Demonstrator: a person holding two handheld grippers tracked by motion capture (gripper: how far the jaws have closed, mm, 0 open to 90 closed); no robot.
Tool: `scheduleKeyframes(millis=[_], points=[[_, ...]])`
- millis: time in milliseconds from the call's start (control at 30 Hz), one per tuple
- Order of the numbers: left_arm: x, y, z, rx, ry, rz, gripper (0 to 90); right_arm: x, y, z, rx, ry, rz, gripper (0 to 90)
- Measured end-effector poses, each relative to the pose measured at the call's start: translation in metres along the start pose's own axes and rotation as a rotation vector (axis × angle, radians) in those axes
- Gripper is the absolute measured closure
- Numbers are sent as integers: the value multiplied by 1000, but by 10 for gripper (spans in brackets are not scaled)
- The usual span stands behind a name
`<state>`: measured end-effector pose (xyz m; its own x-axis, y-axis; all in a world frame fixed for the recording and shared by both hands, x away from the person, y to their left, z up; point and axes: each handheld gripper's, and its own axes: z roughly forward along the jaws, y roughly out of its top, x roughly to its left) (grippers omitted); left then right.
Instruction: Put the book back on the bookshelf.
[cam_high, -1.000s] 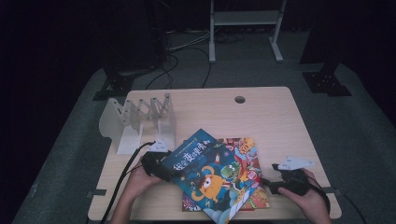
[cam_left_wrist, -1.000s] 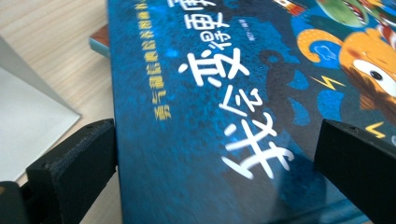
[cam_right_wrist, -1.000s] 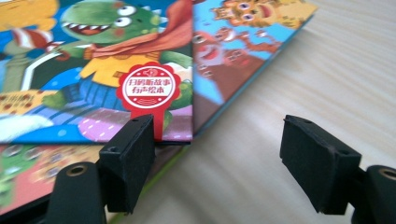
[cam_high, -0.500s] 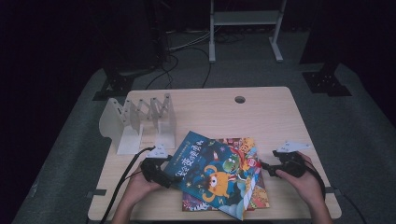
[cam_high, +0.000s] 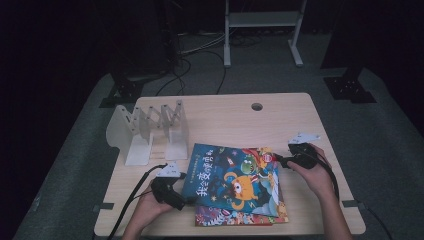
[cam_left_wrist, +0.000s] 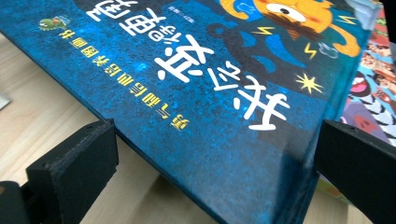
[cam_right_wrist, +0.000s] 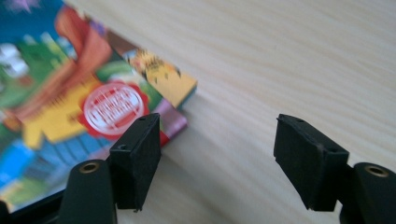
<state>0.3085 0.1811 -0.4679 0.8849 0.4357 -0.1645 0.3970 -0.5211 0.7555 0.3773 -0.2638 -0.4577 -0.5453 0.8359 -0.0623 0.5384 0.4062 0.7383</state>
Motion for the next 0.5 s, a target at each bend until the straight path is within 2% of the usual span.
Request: scheduleKeyframes(millis=[100,167,300,367,500], points=[[-4,2,4,-1,-21,6,0,2,0,-5,-22,24,10,294],[-7,3,6,2,-36,13,0,6,-4,-7,-17,59,18,277],[-12,5,10,6,-51,20,0,9,-11,-8,-20,89,43,274],[-13,5,10,-4,-45,15,0,10,-16,-9,-20,109,57,275],[-8,4,5,-27,-7,-3,0,12,-24,-12,-35,154,78,321]])
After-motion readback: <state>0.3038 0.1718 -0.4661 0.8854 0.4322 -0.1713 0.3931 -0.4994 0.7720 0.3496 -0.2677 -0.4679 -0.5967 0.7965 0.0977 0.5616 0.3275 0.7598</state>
